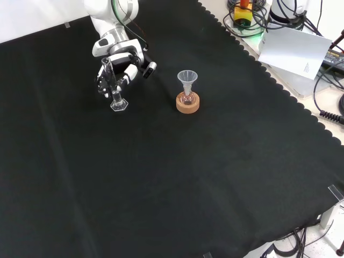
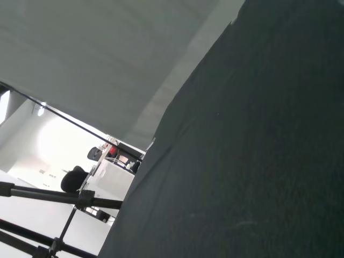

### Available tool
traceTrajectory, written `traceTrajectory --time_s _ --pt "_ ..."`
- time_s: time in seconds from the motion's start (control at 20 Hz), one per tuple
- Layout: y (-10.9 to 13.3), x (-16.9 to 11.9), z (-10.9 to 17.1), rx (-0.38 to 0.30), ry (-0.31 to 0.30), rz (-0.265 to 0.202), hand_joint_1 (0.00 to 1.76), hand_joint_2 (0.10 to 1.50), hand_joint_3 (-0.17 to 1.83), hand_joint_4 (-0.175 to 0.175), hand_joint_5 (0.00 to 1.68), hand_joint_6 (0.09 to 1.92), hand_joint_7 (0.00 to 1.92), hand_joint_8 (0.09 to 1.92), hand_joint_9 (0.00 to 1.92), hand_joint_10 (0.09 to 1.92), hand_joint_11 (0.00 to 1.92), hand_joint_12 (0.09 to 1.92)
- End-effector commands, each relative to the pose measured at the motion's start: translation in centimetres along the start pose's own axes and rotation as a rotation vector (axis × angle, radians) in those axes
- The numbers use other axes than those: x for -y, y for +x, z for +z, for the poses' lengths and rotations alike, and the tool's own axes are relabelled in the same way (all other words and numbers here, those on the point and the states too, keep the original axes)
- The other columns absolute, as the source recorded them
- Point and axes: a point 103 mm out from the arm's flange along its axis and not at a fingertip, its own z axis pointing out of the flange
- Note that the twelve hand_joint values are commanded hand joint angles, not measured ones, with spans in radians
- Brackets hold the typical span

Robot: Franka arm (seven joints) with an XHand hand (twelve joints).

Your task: Pick up the graduated cylinder.

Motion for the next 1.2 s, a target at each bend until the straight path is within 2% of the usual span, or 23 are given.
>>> traceTrajectory --time_s 0.05,0.25,0.35,0.4,0.5,0.6,0.8,1.2 --pt "-0.3 0.4 -0.1 -0.007 -0.01 0.007 1.14 1.2 -0.17 -0.035 0.74 0.63 0.73 0.59 1.04 0.27 0.85 1.0" --pt "0.0 0.3 -0.4 0.023 -0.025 0.011 1.13 1.22 -0.17 -0.032 0.77 0.63 0.76 0.6 1.05 0.27 0.87 1.0" --pt "0.3 0.2 -1.0 0.07 -0.04 0.026 1.11 1.21 -0.08 -0.082 0.83 0.99 0.88 0.6 1.13 0.27 0.98 0.96" --pt "0.5 0.1 -1.3 0.099 -0.043 0.031 1.11 1.19 -0.06 -0.105 0.86 1.07 0.94 0.58 1.16 0.26 1.03 0.92" --pt "0.9 0.0 -1.9 0.162 -0.031 0.038 1.13 1.17 -0.04 -0.151 0.91 1.09 1.04 0.52 1.23 0.21 1.1 0.86" --pt "1.0 0.1 -3.0 0.224 -0.016 0.043 1.14 1.17 -0.05 -0.17 0.93 1.1 1.1 0.47 1.28 0.17 1.14 0.82" --pt "1.4 0.4 -4.6 0.313 0.026 0.039 1.15 1.21 -0.16 -0.175 0.95 1.09 1.2 0.37 1.36 0.09 1.17 0.79" --pt "3.1 1.7 -7.0 0.411 0.068 0.037 1.15 1.22 -0.17 -0.175 0.96 1.08 1.26 0.33 1.41 0.09 1.21 0.77"
